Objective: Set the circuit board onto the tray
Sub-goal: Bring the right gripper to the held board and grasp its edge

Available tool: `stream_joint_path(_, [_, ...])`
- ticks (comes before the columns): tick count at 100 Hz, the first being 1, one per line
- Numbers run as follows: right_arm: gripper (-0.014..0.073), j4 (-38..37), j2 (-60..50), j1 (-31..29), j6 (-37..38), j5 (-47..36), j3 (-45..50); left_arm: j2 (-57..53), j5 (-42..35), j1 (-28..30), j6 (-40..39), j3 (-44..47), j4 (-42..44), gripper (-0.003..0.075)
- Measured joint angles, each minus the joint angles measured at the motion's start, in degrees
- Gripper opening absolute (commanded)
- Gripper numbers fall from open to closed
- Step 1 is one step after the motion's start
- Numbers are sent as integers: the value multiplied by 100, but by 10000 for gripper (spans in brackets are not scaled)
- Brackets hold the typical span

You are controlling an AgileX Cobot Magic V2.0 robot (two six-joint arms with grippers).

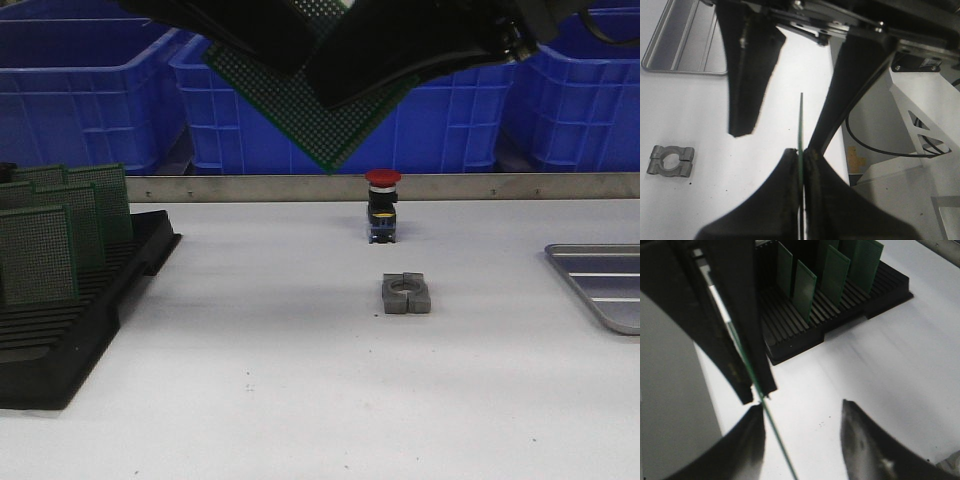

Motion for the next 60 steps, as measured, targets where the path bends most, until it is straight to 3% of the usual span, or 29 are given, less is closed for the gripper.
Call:
stream_joint_path(14, [-75, 25, 12, 12, -71, 290, -12, 0, -46, 0, 18, 0, 13, -20])
stream_joint_path(27, [-69, -17, 12, 23, -177, 510, -12, 0, 76, 0, 52, 0, 62, -16])
stream_joint_path(34, [-69, -17, 12, 23, -182, 510, -12, 0, 76, 0, 52, 0, 62, 24])
stream_joint_path(41, [-69, -17, 12, 23, -182, 518, -12, 0, 53, 0, 52, 0, 62, 114])
stream_joint_path(60, [-69, 8, 23, 23, -126, 412, -12, 0, -67, 0, 29, 0, -30, 459])
